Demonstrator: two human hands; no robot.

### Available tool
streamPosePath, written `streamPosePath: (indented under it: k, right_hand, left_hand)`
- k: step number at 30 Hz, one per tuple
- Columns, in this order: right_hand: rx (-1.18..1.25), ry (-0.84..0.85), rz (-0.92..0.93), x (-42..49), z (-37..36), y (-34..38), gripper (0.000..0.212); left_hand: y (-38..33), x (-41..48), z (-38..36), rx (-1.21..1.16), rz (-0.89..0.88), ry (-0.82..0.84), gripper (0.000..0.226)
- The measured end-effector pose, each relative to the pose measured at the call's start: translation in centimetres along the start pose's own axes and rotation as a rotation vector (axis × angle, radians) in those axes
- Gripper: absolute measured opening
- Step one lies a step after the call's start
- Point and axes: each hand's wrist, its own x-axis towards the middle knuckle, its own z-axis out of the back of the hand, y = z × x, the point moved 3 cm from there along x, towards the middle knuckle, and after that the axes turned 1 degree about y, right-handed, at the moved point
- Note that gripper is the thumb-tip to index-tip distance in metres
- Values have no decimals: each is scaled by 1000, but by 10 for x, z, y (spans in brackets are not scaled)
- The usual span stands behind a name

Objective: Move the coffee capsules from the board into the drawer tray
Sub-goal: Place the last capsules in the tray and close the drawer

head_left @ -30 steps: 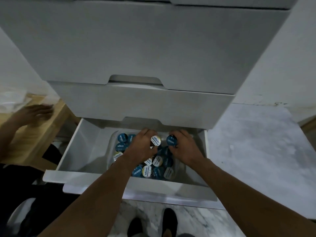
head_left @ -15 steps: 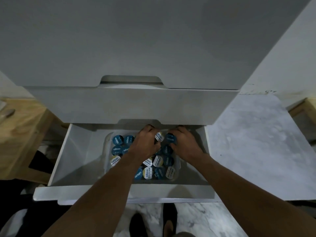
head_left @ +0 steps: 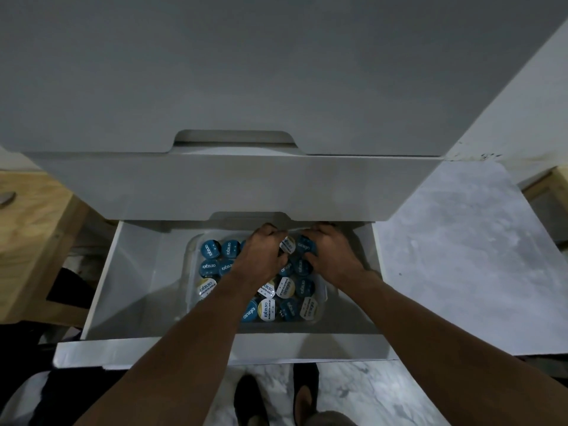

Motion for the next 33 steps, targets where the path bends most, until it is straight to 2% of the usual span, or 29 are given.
streamPosePath:
  k: [7,10,16,28,33]
  right_hand:
    - [-18,-7,31,-1,3,2,44]
    - [9,-14,39,0,2,1,40]
    - [0,-24,67,-1,1,1,20]
    - [-63,104,38,1,1,4,28]
    - [-60,62,48,-6,15,6,34]
  left_hand:
    - [2,-4,2,-16,-21,-6,48]
    - [3,-3,3,-33,-10,-7,39]
    - [2,-3,2,6,-36,-24,22]
    - [-3,-3,4,49,-22,-11,25]
    - [-10,-12,13,72,39,-26,28]
